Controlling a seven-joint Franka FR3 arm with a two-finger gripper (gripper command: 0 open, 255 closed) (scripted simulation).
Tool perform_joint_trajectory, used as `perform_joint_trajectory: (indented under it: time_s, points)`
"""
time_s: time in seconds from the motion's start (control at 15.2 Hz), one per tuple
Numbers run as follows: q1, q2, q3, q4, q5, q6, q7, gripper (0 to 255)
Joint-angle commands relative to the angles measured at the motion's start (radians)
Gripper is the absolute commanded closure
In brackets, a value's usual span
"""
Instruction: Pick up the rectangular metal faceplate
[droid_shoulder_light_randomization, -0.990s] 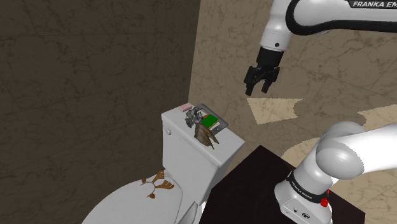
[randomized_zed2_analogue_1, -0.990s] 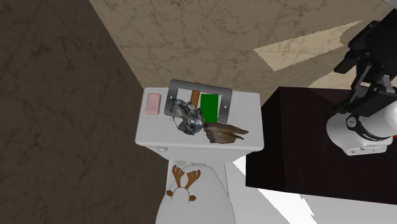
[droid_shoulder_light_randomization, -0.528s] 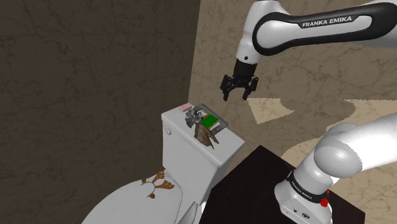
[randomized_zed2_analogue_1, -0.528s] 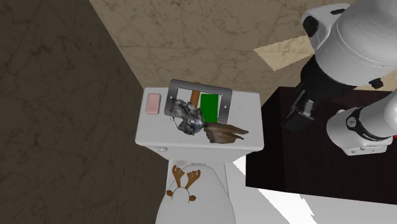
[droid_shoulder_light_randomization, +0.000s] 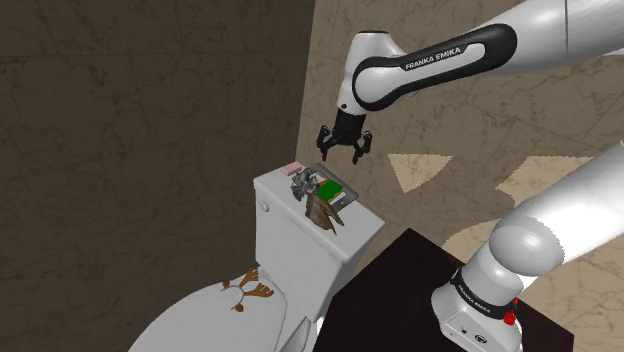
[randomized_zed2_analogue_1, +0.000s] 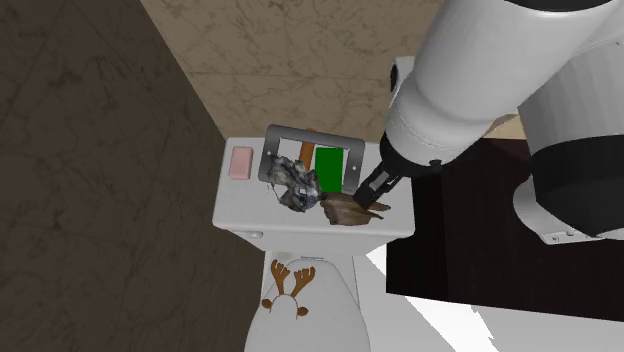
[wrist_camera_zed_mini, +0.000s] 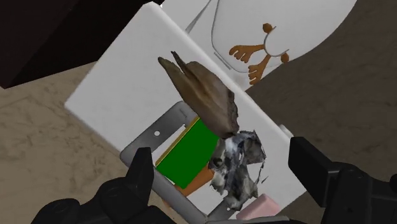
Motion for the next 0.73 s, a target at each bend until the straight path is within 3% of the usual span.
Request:
perform_joint_trajectory:
  time_s: [0.0, 0.33, 0.66]
  points:
    - [-0.018, 0.071, 0.016, 0.022, -0.029, 0.056, 0.085, 0]
    - [-0.05, 0.267, 0.026, 0.127, -0.136, 0.151, 0.296, 0]
    - [-0.047, 0.453, -0.012, 0.255, -0.244, 0.208, 0.495, 0]
